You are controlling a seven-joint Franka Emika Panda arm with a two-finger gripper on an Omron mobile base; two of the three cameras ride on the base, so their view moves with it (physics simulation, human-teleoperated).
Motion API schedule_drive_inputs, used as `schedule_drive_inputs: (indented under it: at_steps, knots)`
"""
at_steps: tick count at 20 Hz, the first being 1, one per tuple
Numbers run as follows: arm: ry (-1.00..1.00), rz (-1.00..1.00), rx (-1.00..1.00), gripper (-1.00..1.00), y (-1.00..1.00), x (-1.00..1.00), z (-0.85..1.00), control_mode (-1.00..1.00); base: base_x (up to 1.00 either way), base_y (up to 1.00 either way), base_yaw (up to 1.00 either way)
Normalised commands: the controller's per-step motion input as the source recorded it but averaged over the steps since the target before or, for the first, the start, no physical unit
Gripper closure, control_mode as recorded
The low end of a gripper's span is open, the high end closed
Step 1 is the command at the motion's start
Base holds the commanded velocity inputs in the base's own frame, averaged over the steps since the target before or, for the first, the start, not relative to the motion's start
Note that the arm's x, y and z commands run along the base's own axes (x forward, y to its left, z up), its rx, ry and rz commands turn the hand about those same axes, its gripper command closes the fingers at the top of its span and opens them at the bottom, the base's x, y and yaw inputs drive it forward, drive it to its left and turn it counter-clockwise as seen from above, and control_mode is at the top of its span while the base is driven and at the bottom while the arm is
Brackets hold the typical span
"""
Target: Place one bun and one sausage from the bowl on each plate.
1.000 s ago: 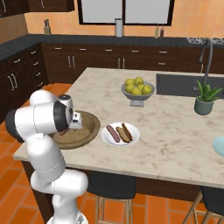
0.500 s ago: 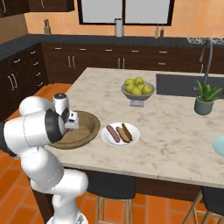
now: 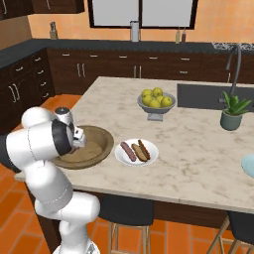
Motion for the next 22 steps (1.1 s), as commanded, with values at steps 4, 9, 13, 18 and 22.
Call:
schedule_drive_inputs:
  at_steps: [4,9,13,18,22]
  knots:
    - [0.03,-0.07,0.0,-1.0,-0.08,0.41,-0.06,-1.0,0.0,0.0,0.0]
    - [0.07,-0.01,0.0,-1.0,-0.07,0.32,-0.37,-1.0,0.0,0.0,0.0]
    - [0.01,0.0,0.0,-1.0,0.01,0.11,-0.54,-1.0,0.0,0.0,0.0]
    - [0.0,0.0,0.0,1.0,0.0,-0.01,-0.1,-1.0,0.0,0.0,0.0]
    - [0.0,0.0,0.0,1.0,0.0,-0.01,-0.01,-1.0,0.0,0.0,0.0]
